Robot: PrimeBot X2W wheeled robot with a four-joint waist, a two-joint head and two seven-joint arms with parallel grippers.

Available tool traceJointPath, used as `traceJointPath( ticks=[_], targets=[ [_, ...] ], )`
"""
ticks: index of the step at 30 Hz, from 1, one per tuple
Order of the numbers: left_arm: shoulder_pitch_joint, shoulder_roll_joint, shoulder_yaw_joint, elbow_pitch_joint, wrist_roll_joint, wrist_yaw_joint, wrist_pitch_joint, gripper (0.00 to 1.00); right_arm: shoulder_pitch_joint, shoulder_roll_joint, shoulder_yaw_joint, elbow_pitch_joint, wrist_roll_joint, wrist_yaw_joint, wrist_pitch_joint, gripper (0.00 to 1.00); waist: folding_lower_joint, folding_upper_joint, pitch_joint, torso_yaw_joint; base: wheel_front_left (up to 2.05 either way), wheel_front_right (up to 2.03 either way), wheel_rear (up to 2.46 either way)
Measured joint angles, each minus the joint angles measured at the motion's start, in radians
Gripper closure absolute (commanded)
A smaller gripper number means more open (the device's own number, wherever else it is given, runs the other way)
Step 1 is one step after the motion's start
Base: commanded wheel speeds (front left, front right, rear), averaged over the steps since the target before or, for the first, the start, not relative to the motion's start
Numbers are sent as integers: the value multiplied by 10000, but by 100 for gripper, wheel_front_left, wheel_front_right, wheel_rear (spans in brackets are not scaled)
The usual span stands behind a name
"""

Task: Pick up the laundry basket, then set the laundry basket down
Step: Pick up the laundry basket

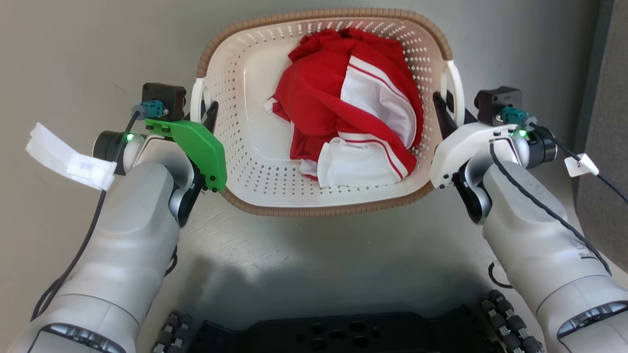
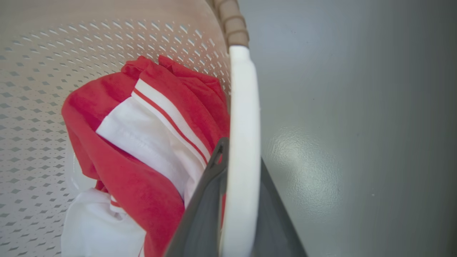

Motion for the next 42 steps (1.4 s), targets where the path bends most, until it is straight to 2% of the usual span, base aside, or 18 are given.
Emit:
traceJointPath(
  ticks=[9, 18, 30, 42],
  targets=[
    [6, -25, -384, 314, -343, -2, 4, 100, 13, 59, 188, 566, 282, 104, 0, 100, 0, 0, -514, -27, 0, 0, 0],
    [212, -48, -761, 571, -911, -10, 337, 100, 330, 117, 424, 999, 949, 441, 105, 100, 0, 0, -1321, -132, 0, 0, 0],
    [987, -59, -1070, 763, -1873, -12, 959, 100, 951, 161, 1106, 1319, 1691, 696, 936, 100, 0, 0, -2688, -269, 0, 0, 0],
    [1632, -27, -1300, 978, -2675, -12, 1877, 100, 1544, 215, 1613, 1469, 2487, 813, 1919, 100, 0, 0, -4220, -413, 0, 0, 0]
  ],
)
